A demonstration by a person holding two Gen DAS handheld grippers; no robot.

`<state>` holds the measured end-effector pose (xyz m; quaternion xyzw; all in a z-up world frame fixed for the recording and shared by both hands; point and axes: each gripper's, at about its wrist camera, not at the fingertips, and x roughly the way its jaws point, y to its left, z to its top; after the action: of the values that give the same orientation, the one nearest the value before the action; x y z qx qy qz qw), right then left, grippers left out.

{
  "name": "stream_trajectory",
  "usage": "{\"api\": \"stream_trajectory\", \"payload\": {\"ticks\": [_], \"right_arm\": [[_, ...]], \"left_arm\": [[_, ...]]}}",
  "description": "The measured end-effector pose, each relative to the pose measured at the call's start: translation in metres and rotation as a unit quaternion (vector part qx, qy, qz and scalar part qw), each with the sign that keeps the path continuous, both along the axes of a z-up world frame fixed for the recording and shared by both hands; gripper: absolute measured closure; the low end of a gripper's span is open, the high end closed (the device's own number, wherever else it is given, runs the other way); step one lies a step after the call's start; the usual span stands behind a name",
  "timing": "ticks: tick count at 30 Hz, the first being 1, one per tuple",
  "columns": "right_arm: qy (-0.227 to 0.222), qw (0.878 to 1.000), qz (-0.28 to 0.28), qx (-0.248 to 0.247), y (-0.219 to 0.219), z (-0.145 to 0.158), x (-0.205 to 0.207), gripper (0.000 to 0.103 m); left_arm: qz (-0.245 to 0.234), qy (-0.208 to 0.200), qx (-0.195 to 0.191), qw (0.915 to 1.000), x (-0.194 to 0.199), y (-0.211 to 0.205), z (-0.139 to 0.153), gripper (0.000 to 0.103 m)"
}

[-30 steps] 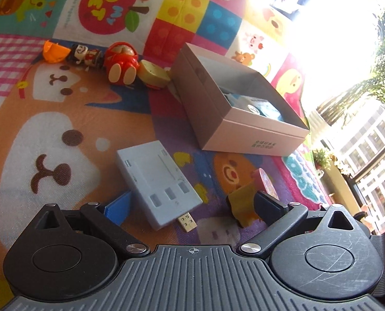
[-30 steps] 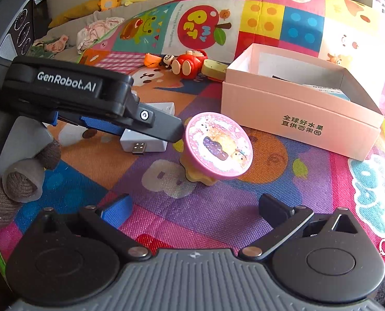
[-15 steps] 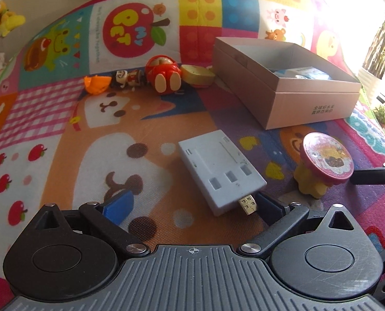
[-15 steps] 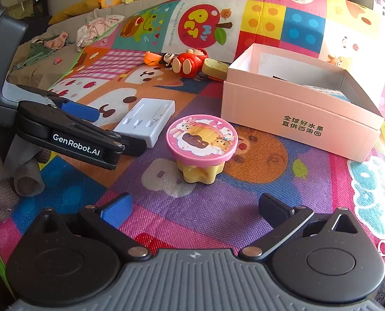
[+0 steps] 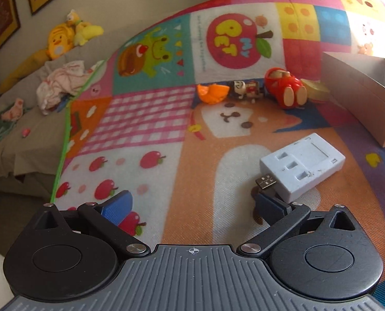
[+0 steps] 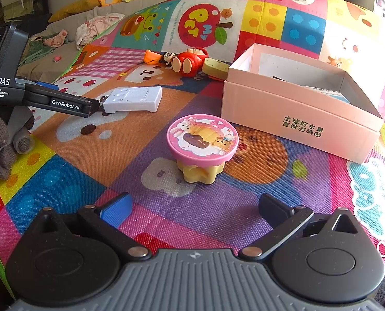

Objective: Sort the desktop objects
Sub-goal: 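Grasp the white battery charger with the left gripper and lift it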

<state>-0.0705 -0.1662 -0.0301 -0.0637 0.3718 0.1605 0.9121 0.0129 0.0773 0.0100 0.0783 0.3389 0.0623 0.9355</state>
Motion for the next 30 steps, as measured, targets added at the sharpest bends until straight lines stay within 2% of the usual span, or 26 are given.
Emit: {"api": "stream_trajectory", "payload": {"ticks": [2, 5, 6, 12, 19, 25, 30], "right_arm": [[0.000, 1.000, 0.000, 0.000, 0.000, 0.000, 0.000, 0.000], [0.000, 1.000, 0.000, 0.000, 0.000, 0.000, 0.000, 0.000], [0.000, 1.000, 0.000, 0.000, 0.000, 0.000, 0.000, 0.000], [0.000, 1.000, 0.000, 0.000, 0.000, 0.000, 0.001, 0.000], [0.000, 1.000, 0.000, 0.000, 0.000, 0.000, 0.001, 0.000], [0.000, 1.000, 0.000, 0.000, 0.000, 0.000, 0.000, 0.000], [0.000, 1.000, 0.000, 0.000, 0.000, 0.000, 0.000, 0.000]], "left_arm": [[-0.015, 0.008, -0.062, 0.9979, -0.004, 0.006, 0.003, 0.000], [-0.061, 0.032, -0.171, 0.9828, -0.008, 0.001, 0.004, 0.000], [-0.072, 0.033, -0.182, 0.9801, -0.009, -0.005, 0.004, 0.000], [-0.103, 0.033, -0.190, 0.9758, 0.005, -0.038, 0.001, 0.000], [-0.109, 0.028, -0.208, 0.9716, 0.037, -0.048, -0.002, 0.000], [-0.120, 0.021, -0.155, 0.9804, 0.055, -0.063, -0.006, 0.000], [-0.117, 0.031, -0.104, 0.9872, 0.062, -0.080, -0.008, 0.000]]}}
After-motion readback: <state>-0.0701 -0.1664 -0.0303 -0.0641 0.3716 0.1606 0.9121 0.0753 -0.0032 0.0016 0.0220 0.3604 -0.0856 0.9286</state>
